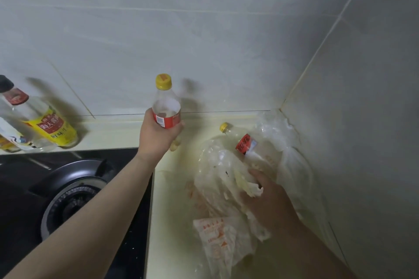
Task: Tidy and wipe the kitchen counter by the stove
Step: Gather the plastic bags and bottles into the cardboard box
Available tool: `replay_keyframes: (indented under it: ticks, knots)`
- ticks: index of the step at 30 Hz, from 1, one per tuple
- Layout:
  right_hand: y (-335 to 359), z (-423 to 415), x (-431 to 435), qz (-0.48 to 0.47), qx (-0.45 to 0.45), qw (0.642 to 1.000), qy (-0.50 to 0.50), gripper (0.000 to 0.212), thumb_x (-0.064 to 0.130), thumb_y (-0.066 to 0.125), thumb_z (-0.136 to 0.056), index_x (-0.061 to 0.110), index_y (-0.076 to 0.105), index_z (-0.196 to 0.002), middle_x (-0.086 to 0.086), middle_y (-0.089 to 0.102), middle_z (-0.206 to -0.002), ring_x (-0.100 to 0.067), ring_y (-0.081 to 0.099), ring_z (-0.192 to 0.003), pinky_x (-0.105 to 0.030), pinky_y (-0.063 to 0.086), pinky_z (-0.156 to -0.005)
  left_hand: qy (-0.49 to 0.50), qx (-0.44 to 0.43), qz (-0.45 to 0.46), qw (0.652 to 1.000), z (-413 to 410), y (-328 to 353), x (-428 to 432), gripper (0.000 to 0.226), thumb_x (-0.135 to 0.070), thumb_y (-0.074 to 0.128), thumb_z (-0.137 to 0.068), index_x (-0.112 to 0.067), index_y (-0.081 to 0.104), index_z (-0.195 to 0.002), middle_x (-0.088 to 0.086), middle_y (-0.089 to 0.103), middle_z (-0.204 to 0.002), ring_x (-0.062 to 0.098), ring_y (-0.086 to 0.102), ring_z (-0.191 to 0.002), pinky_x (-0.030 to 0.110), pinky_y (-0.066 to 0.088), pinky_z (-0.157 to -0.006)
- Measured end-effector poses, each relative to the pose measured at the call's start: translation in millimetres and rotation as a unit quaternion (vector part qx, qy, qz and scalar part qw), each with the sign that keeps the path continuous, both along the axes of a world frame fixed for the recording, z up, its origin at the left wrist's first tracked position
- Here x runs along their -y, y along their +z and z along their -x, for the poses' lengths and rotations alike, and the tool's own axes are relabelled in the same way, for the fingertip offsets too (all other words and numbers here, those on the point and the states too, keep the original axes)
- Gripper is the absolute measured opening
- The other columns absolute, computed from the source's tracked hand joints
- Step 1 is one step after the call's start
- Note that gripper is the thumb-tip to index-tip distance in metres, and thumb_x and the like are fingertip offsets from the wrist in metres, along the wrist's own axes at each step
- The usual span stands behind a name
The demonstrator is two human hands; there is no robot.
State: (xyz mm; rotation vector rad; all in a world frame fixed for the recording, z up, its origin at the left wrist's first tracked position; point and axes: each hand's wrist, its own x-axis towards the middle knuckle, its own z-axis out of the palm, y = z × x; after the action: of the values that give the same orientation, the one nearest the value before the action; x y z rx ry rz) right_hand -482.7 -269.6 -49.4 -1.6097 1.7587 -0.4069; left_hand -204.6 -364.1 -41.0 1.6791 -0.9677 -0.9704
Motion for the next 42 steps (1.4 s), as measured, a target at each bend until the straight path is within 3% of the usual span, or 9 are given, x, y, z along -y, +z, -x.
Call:
replay_keyframes:
  ticks: [5,11,14,19,27,29,34,38,42]
  knots:
    - [18.9,1.4,-12.1,-0.004,0.062,0.998,-0.027,0.051,0.022,0.073,-0.081,0.035,0.057,-0.129,0.019,0.067,-0.092,0.007,0.063,-0.079,-0.009,0.045,-0.063,-0.012,0.008,0.045,0.999,11.3,31.4,-68.1,0.031,-0.010,0.076,-0.073,0.003,0.053,-0.089,0.026,0.060,-0.068,0.042,0.063,-0.054,0.042,0.050,-0.047]
    - [47.2,-3.3,-39.1,0.017,0.096,0.995,-0.010,0.058,0.026,0.078,-0.078,0.039,0.056,-0.130,0.021,0.061,-0.113,0.007,0.055,-0.099,-0.002,0.037,-0.072,0.009,0.004,0.060,0.998,20.1,60.5,-162.5,0.026,0.005,0.074,-0.076,0.007,0.054,-0.092,0.024,0.064,-0.067,0.038,0.063,-0.051,0.046,0.051,-0.048]
    - [63.7,-5.5,-57.7,0.034,0.101,0.994,0.025,0.057,0.034,0.078,-0.078,0.042,0.054,-0.130,0.020,0.058,-0.118,-0.002,0.050,-0.108,-0.011,0.037,-0.080,0.054,0.032,0.050,0.997,18.3,73.2,-210.9,0.038,0.003,0.080,-0.071,-0.005,0.058,-0.101,0.016,0.068,-0.070,0.031,0.068,-0.058,0.040,0.056,-0.049]
    - [90.3,-15.1,-96.1,0.048,0.109,0.989,0.088,0.056,0.034,0.078,-0.078,0.042,0.054,-0.129,0.016,0.057,-0.112,-0.005,0.048,-0.101,-0.022,0.036,-0.084,0.118,0.078,0.025,0.990,16.0,94.7,-292.3,0.056,-0.013,0.088,-0.064,-0.030,0.056,-0.107,-0.007,0.069,-0.090,0.001,0.066,-0.079,0.025,0.051,-0.068]
    - [115.4,-46.4,-165.1,0.054,0.143,0.968,0.199,0.056,0.039,0.077,-0.077,0.043,0.055,-0.128,0.014,0.058,-0.117,-0.007,0.049,-0.102,-0.024,0.037,-0.085,0.198,0.091,0.007,0.976,21.2,112.1,-431.5,0.056,-0.024,0.085,-0.069,-0.034,0.046,-0.108,-0.006,0.064,-0.095,0.002,0.066,-0.080,0.028,0.053,-0.068]
    - [119.5,-56.4,-184.6,0.044,0.158,0.960,0.227,0.055,0.036,0.077,-0.078,0.043,0.055,-0.127,0.015,0.057,-0.116,-0.001,0.050,-0.097,-0.022,0.037,-0.081,0.217,0.093,-0.003,0.972,20.8,111.7,-466.4,0.056,-0.035,0.081,-0.063,-0.037,0.048,-0.107,-0.007,0.064,-0.097,0.007,0.066,-0.085,0.032,0.054,-0.073]
    - [132.3,-89.6,-231.7,0.027,0.184,0.935,0.302,0.041,0.030,0.076,-0.080,0.051,0.054,-0.108,0.026,0.060,-0.097,0.007,0.056,-0.085,-0.007,0.040,-0.065,0.249,0.115,-0.013,0.961,17.4,121.6,-543.7,0.047,-0.026,0.082,-0.072,-0.038,0.052,-0.107,-0.012,0.068,-0.093,-0.002,0.064,-0.084,0.026,0.050,-0.070]
    - [136.5,-127.2,-275.7,0.023,0.188,0.915,0.355,0.046,0.034,0.078,-0.074,0.049,0.060,-0.114,0.023,0.066,-0.105,0.002,0.060,-0.095,-0.022,0.049,-0.080,0.315,0.119,-0.008,0.942,5.3,126.8,-605.2,0.044,-0.034,0.079,-0.066,-0.035,0.054,-0.102,-0.012,0.068,-0.092,0.002,0.064,-0.082,0.029,0.050,-0.072]
    - [143.4,-172.8,-325.2,0.032,0.180,0.885,0.429,0.044,0.029,0.079,-0.072,0.050,0.060,-0.107,0.025,0.064,-0.107,0.000,0.059,-0.101,-0.024,0.048,-0.086,0.374,0.116,-0.004,0.920,-13.3,127.5,-671.1,0.042,-0.027,0.083,-0.071,-0.034,0.055,-0.101,-0.009,0.067,-0.092,0.001,0.063,-0.082,0.031,0.052,-0.075]
